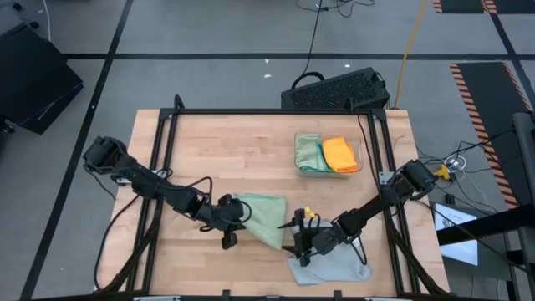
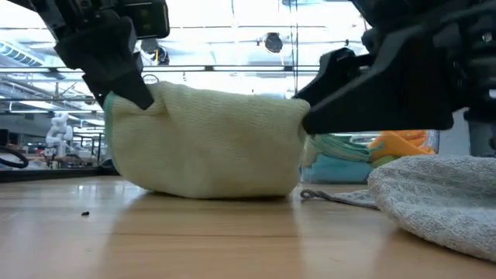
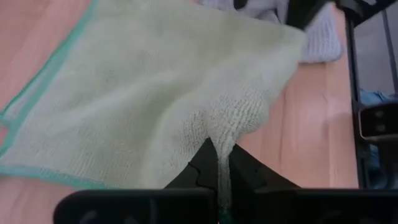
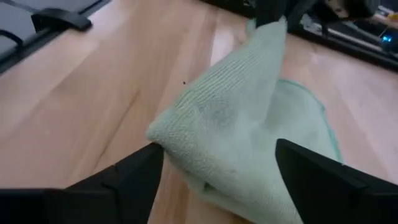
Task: Fold microfiber towels
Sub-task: Fold the light green microfiber cloth
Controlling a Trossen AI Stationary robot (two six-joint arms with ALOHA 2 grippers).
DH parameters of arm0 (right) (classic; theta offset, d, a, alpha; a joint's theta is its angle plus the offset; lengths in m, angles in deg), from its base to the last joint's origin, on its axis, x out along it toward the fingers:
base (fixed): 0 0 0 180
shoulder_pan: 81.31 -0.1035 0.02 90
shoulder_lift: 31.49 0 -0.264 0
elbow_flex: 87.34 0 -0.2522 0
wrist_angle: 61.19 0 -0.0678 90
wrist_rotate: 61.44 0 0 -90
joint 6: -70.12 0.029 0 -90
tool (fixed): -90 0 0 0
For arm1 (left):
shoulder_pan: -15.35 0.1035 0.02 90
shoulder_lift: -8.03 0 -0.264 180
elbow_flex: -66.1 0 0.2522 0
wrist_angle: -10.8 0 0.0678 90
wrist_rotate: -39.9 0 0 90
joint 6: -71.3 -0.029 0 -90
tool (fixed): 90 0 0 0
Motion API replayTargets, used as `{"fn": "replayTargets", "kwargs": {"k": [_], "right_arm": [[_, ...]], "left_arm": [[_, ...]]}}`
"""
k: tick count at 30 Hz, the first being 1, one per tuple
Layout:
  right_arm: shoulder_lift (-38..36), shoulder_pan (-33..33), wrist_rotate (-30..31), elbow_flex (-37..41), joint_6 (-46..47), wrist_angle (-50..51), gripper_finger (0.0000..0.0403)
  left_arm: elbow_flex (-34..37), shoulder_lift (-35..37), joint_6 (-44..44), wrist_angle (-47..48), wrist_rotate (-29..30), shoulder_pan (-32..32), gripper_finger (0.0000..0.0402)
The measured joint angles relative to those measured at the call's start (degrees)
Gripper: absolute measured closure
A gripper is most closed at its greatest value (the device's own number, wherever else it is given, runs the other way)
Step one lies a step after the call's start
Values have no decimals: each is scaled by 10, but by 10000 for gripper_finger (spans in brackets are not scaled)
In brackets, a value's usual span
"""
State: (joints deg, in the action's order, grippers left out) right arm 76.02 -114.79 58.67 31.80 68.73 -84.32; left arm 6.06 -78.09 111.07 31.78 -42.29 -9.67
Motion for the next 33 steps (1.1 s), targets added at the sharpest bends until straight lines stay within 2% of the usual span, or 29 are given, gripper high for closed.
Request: {"fn": "replayTargets", "kwargs": {"k": [4,9,12,16,21,25,27,30,33], "right_arm": [[17,0,-14,0,17,-12,85],[31,-2,-33,0,36,-22,100],[31,-4,-18,0,39,-37,110],[31,-4,32,0,49,-70,125],[31,-5,26,0,53,-79,182],[31,-12,-16,0,40,-64,245],[31,-19,-22,0,28,-48,258],[30,-31,-31,0,10,-34,242],[30,-45,0,0,19,-46,194]], "left_arm": [[0,0,16,1,12,0,388],[0,0,20,2,14,-1,391],[0,0,34,-1,25,-1,394],[0,0,51,-24,28,-3,385],[0,0,71,-34,42,-15,394],[0,0,91,-27,57,-29,386],[0,0,100,-25,69,-36,392],[0,0,115,-25,92,-46,394],[0,0,138,-25,106,-54,387]]}}
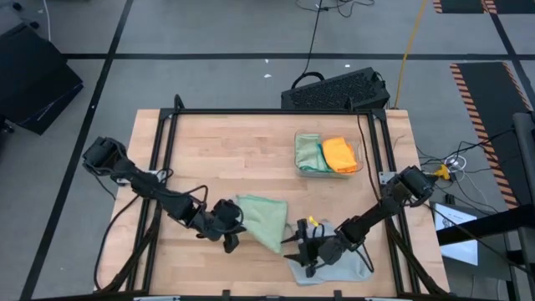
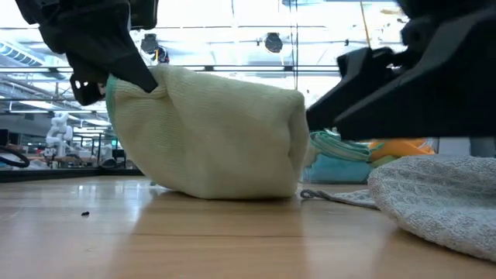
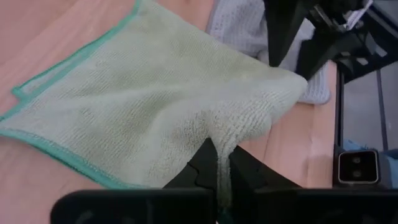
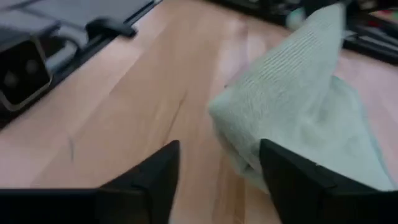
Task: Fold microfiber towels
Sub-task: Fold the light green microfiber cloth
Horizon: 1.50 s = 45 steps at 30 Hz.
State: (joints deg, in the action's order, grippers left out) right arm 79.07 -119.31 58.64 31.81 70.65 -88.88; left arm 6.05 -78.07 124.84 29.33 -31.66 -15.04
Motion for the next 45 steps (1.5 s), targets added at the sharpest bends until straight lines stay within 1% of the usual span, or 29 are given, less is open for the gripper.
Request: {"fn": "replayTargets", "kwargs": {"k": [3,6,8,10,12,16,18,21,22,24,26,27,28,30,32,35,39,42,45], "right_arm": [[1,-8,58,0,15,-22,134],[14,-7,90,-1,46,-54,83],[34,-3,97,-10,53,-54,66],[56,-1,94,-26,48,-54,64],[76,-2,108,-47,36,-58,74],[99,-8,189,-78,14,-61,114],[100,-7,220,-84,10,-71,144],[89,-5,222,-85,10,-71,211],[85,-3,215,-85,12,-66,240],[74,0,174,-81,30,-58,303],[62,4,111,-74,55,-59,367],[56,6,77,-70,64,-59,384],[50,8,48,-68,78,-56,389],[40,18,-2,-63,109,-51,384],[32,33,-48,-59,129,-50,381],[30,59,-89,-52,155,-50,387],[30,105,-165,-39,214,-51,396],[31,141,-242,-23,258,-78,394],[31,171,-316,-1,290,-123,387]], "left_arm": [[0,0,18,-3,24,-10,392],[0,0,28,-7,46,-19,394],[0,0,37,-8,51,-22,389],[0,0,44,-7,56,-24,387],[0,0,47,-5,63,-24,393],[0,0,55,-7,67,-24,392],[0,0,57,-15,66,-24,386],[0,0,57,-23,58,-27,391],[0,0,57,-24,56,-31,394],[0,0,59,-24,50,-41,395],[0,0,69,-26,39,-51,389],[0,0,71,-27,33,-56,385],[0,0,71,-31,26,-60,382],[0,0,64,-35,21,-65,382],[0,0,49,-30,20,-65,389],[0,0,28,-10,20,-53,394],[0,0,12,42,8,-24,379],[0,0,-20,70,-28,4,376],[0,0,-50,71,-88,37,384]]}}
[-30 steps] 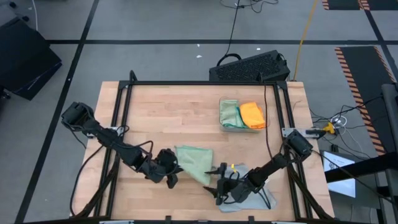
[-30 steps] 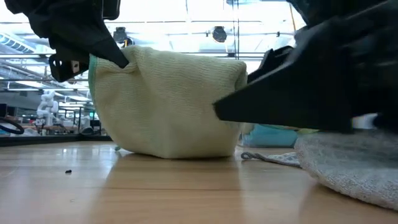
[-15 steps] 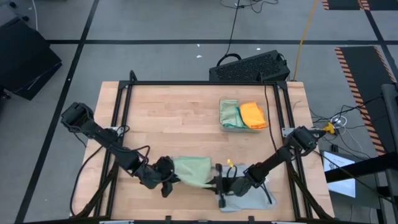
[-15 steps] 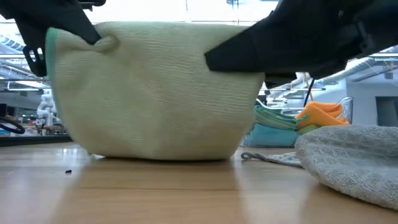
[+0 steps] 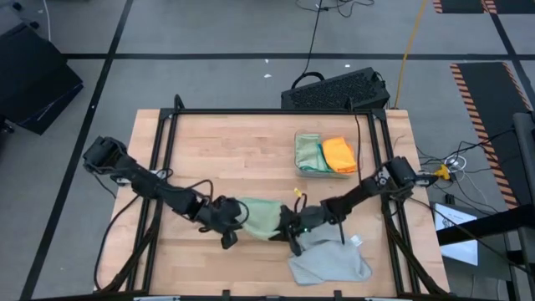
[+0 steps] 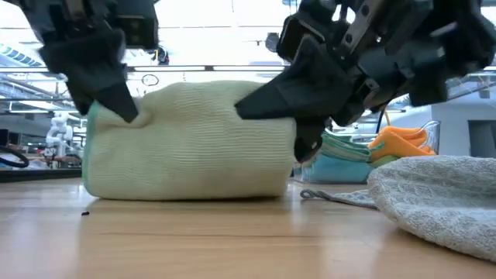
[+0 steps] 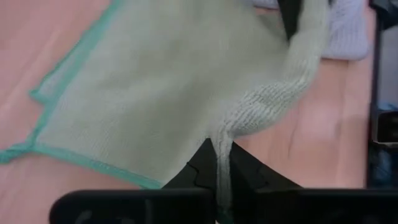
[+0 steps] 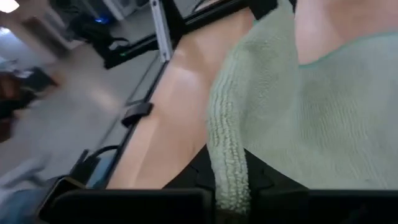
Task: Fold microfiber towels
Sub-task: Fold the light green microfiber cloth
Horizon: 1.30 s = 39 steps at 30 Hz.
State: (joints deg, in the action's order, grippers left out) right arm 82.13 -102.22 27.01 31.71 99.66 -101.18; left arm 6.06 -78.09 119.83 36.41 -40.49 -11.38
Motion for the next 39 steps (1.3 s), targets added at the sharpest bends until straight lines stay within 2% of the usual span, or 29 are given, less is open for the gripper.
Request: {"fn": "replayTargets", "kwargs": {"k": [4,7,13,19,23,27,31,36,39], "right_arm": [[0,17,-62,17,36,-7,386],[0,6,-93,17,57,-15,392],[-27,-32,-102,16,81,-33,394],[-45,-20,-59,16,58,8,393],[-44,14,-57,16,61,49,393],[-44,38,-67,17,59,55,393],[-44,48,-118,17,65,54,393],[-45,36,-244,15,102,39,393],[-45,19,-262,15,113,19,393]], "left_arm": [[0,0,-5,-48,-81,-1,394],[0,0,9,-104,-115,-22,384],[0,0,28,-189,-114,-65,394],[0,0,35,-85,-71,-53,380],[0,0,37,-16,-48,-36,385],[0,0,7,0,-44,-23,394],[0,0,-18,-36,-66,-30,380],[0,0,-33,-197,-128,-73,393],[0,0,-46,-237,-124,-99,391]]}}
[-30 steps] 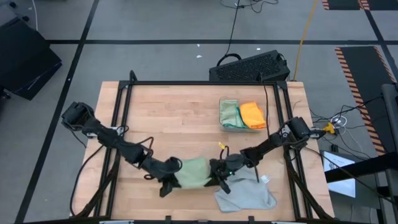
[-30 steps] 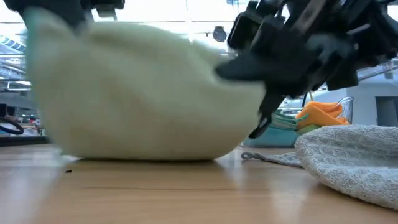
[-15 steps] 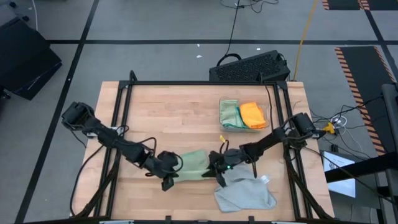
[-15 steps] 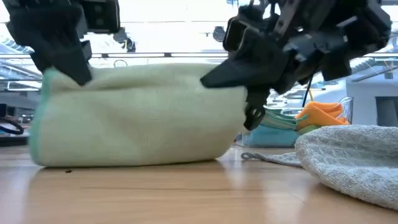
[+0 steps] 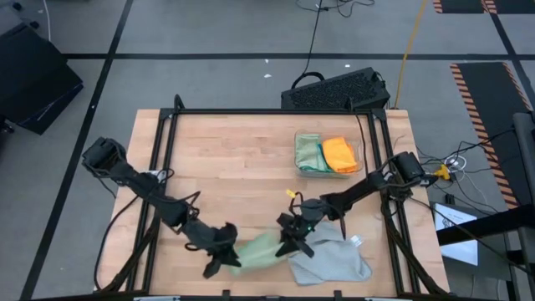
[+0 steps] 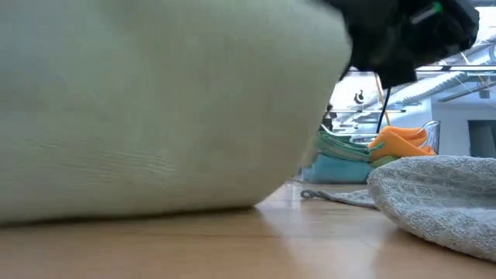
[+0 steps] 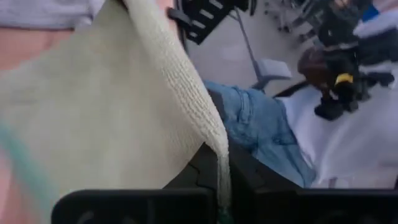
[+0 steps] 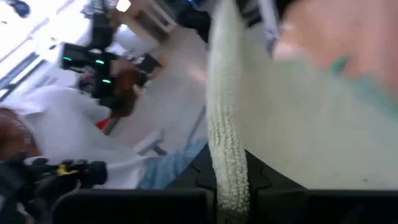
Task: Fold microfiber towels
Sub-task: Fold the light green microfiber cloth
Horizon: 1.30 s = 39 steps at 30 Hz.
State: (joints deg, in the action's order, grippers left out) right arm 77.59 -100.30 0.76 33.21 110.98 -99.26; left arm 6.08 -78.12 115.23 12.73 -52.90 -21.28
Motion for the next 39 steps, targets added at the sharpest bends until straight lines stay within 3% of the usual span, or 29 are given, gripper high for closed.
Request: {"fn": "replayTargets", "kwargs": {"k": [3,8,13,20,29,34,39], "right_arm": [[0,-4,9,-4,-5,-5,393],[2,17,84,-15,-42,59,393],[1,32,85,-17,-54,82,390],[2,19,110,-35,-72,128,351],[2,2,164,-41,-94,123,316],[2,-9,213,-41,-103,121,314],[2,-18,244,-41,-115,123,314]], "left_arm": [[-1,0,-21,44,12,-9,381],[8,0,-21,163,78,11,388],[21,0,19,144,63,16,392],[29,-5,115,155,38,-20,374],[29,-46,123,138,82,-43,385],[28,-54,138,112,88,-53,358],[28,-54,165,104,80,-61,305]]}}
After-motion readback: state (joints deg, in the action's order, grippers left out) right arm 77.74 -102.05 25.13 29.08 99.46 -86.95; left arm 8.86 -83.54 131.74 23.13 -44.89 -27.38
